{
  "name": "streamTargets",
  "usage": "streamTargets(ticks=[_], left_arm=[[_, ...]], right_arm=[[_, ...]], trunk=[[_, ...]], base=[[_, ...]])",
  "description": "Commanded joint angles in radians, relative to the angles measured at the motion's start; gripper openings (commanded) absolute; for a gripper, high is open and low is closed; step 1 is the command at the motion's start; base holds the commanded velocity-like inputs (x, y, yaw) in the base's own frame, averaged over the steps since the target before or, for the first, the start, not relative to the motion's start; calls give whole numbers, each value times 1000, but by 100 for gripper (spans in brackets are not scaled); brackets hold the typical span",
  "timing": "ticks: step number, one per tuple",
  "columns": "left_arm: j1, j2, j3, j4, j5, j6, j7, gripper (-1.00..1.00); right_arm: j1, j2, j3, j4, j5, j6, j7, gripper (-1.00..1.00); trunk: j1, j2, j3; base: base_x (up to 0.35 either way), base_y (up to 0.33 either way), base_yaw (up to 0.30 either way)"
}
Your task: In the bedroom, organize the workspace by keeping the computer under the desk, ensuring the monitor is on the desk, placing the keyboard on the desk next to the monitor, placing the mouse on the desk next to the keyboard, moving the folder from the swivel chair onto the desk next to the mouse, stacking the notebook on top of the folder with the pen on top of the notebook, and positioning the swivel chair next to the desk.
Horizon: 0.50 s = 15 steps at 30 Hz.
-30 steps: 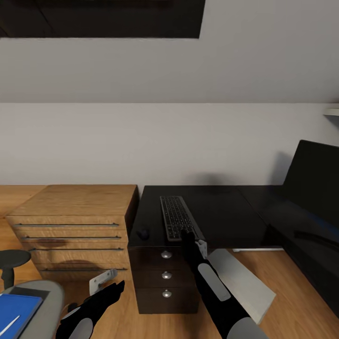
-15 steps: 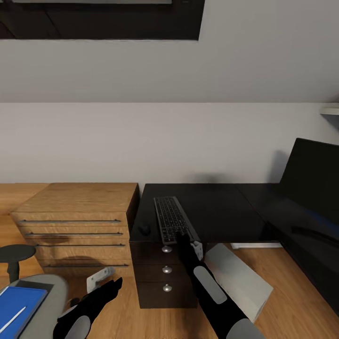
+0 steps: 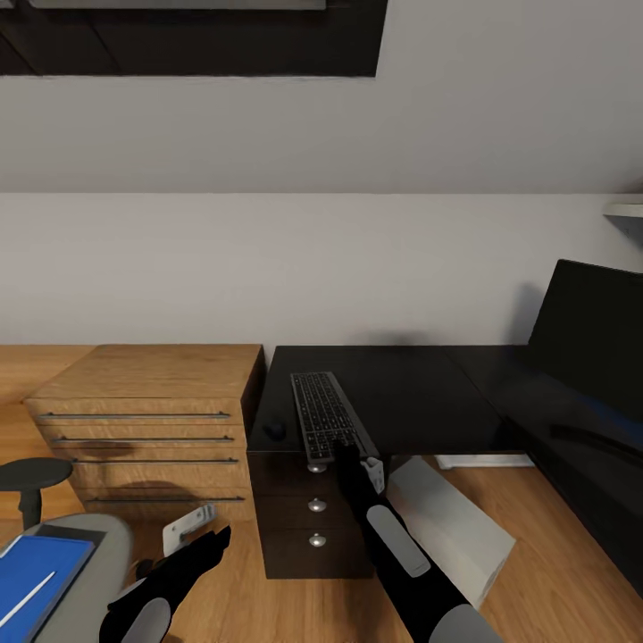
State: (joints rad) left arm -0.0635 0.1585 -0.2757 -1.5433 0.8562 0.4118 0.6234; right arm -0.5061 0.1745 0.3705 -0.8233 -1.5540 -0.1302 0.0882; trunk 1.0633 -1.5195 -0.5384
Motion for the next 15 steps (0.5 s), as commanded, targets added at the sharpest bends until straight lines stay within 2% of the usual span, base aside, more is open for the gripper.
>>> streamTargets(ticks=[1,7,8,11,15], left_arm=[[-1,1,-2,-1,7,1,9,100],[-1,1,-2,-3,7,1,12,100],[-1,-5,-8,-4,7,-1,8,100],[-1,-22,-2,-4,6,-2,10,100],[-1,-32,0,-4,6,-2,10,100]], right_arm=[[0,0,2,4,-21,-6,-58,-100],[-1,0,1,6,-21,-4,-59,-100],[-1,0,-5,10,-18,-4,3,-100],[0,0,-4,7,-3,-4,6,-100],[0,0,-3,5,0,-3,11,-100]], trunk=[[0,0,-1],[0,0,-1],[0,0,-1],[0,0,-1],[0,0,-1]], base=[[-3,0,0],[-1,0,0],[0,0,0],[0,0,0],[0,0,0]])
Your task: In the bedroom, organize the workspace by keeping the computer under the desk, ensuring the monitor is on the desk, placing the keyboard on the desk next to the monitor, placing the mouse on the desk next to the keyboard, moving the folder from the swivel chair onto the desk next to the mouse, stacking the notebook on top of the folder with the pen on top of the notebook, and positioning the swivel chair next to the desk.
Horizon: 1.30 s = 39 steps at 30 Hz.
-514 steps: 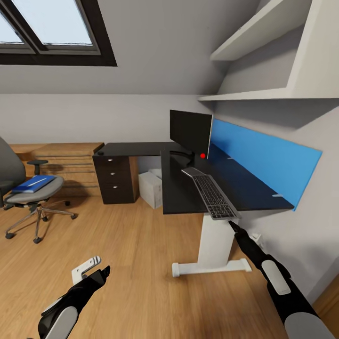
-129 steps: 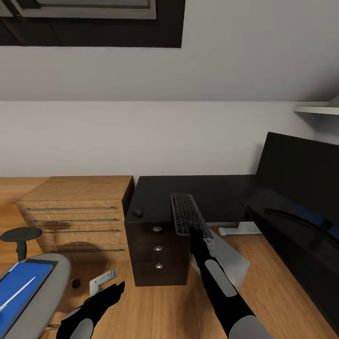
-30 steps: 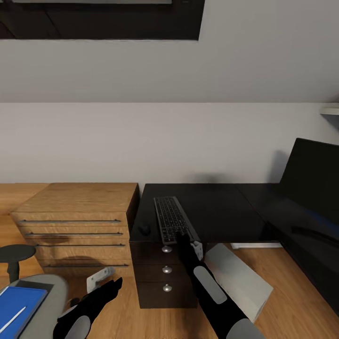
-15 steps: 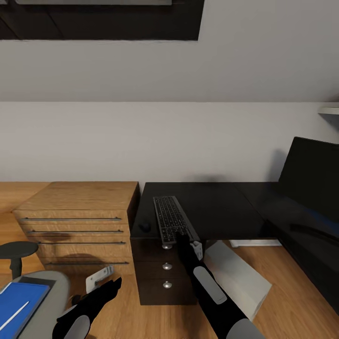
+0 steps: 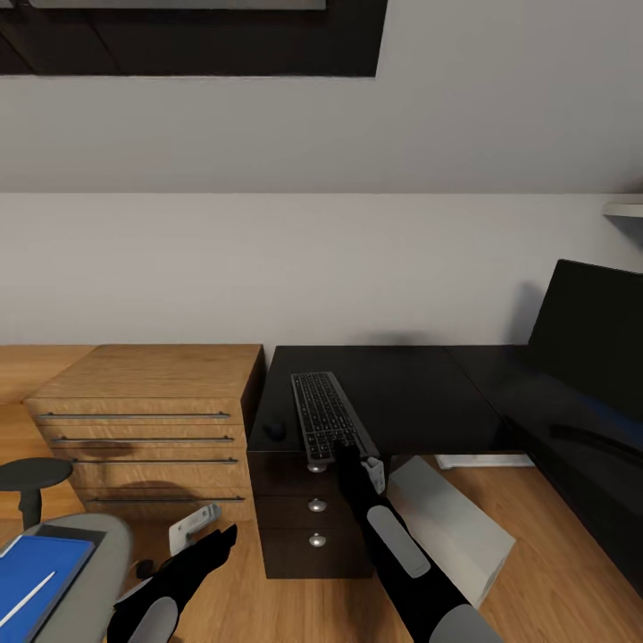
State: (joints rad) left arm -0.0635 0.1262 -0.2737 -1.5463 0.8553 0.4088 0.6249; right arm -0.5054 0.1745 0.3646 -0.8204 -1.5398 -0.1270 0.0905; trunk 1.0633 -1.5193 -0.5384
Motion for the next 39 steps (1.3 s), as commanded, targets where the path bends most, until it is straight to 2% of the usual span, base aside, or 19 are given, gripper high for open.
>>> streamTargets(ticks=[1,8,39], left_arm=[[-1,-4,-1,-1,7,1,9,100],[-1,-12,1,-1,7,0,9,100],[-1,-13,2,-1,7,0,11,100]], right_arm=[[-1,0,3,0,-16,-6,9,-100],[-1,0,4,0,-35,-4,11,-100],[1,0,4,1,-34,-7,12,-100]], trunk=[[0,-1,-1],[0,-1,-1],[0,-1,-1]], base=[[0,0,0],[0,0,0],[0,0,0]])
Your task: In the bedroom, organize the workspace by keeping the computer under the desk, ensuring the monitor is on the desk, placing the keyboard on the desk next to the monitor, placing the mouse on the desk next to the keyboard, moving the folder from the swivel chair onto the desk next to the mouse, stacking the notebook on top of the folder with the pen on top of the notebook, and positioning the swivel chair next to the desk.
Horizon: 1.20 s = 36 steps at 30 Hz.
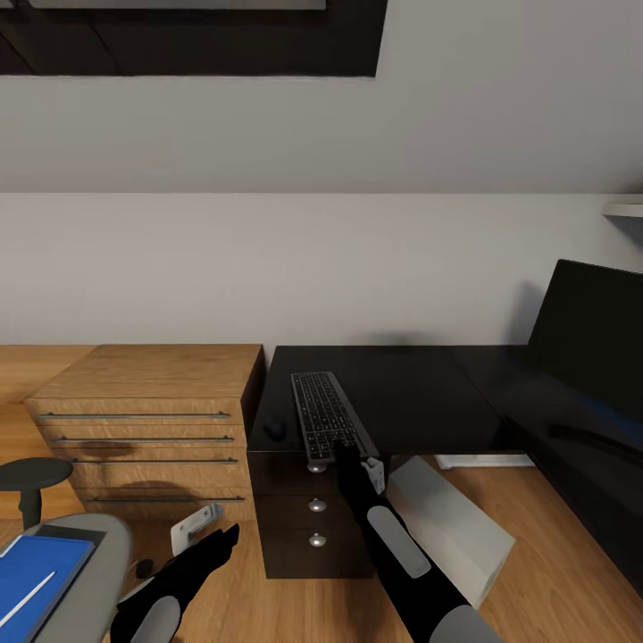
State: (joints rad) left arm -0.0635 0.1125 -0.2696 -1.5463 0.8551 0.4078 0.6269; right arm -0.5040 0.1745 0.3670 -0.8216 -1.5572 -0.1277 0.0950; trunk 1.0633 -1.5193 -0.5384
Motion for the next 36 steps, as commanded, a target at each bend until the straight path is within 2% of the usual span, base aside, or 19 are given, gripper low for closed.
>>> streamTargets(ticks=[1,17,18,36], left_arm=[[-1,1,-2,-1,7,1,9,100],[-1,1,0,-1,7,1,12,100],[-1,1,0,-1,7,1,13,100],[-1,2,3,-1,7,0,4,100]], right_arm=[[-1,0,1,3,-16,-7,7,-100],[-1,0,2,2,-17,-7,2,-100],[-1,0,2,2,-17,-7,1,100],[-1,0,1,2,-17,-7,6,100]], trunk=[[0,-1,-1],[0,-1,-1],[0,-1,-1],[0,-1,-1]], base=[[0,0,0],[0,0,0],[0,0,0],[0,0,0]])
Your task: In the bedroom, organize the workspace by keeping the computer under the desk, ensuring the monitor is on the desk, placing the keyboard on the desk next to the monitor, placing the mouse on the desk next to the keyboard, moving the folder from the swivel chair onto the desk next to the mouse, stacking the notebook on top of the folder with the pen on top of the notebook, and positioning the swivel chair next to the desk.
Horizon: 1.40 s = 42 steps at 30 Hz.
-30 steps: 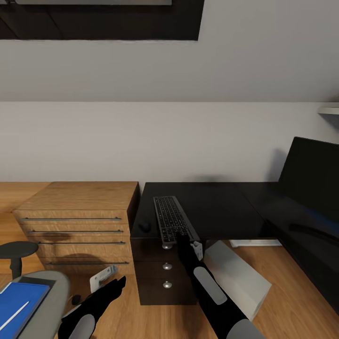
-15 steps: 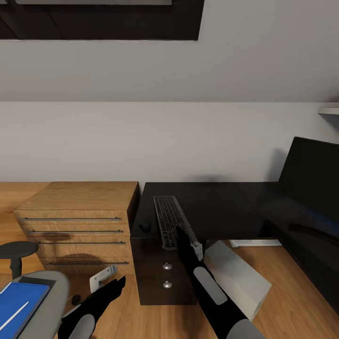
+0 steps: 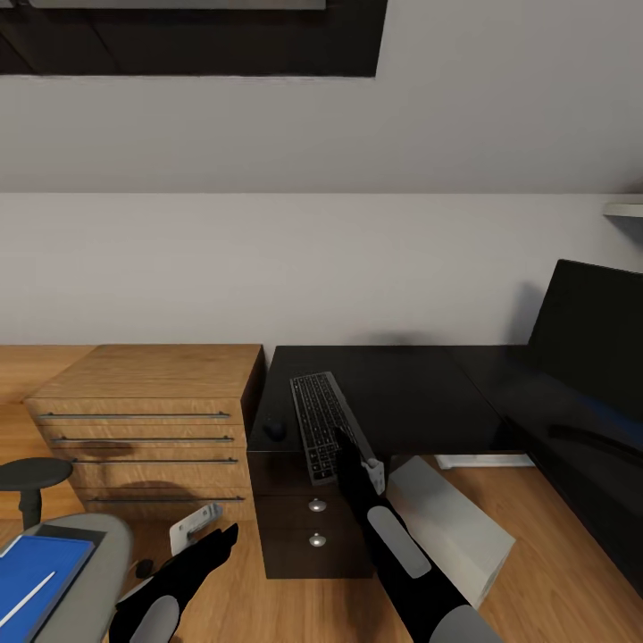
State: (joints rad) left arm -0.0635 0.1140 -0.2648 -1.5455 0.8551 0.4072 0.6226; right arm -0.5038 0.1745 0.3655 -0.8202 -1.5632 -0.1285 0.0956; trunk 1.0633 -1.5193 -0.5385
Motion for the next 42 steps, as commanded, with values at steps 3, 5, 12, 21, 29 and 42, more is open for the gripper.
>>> streamTargets(ticks=[3,5,12,21,29,42], left_arm=[[-1,1,-2,-1,7,1,8,100],[-1,1,-2,-1,7,1,8,100],[-1,1,-3,-1,7,1,8,100],[-1,1,-2,-1,7,1,7,100],[-1,1,-4,-1,7,1,8,100],[-1,1,-4,-1,7,1,8,100]], right_arm=[[-1,0,3,1,-11,-6,6,100],[-1,0,3,2,-11,-6,6,100],[-1,0,3,3,-10,-6,6,100],[-1,0,3,4,-7,-7,5,100],[-1,0,4,6,-3,-9,1,100],[-1,0,5,15,-2,-10,1,100]], trunk=[[0,-1,-1],[0,-1,-1],[0,-1,-1],[0,-1,-1],[0,-1,-1],[0,-1,-1]], base=[[-100,0,0],[-252,0,0],[-119,0,0],[-242,-66,0],[-172,-133,0],[-155,-94,0]])
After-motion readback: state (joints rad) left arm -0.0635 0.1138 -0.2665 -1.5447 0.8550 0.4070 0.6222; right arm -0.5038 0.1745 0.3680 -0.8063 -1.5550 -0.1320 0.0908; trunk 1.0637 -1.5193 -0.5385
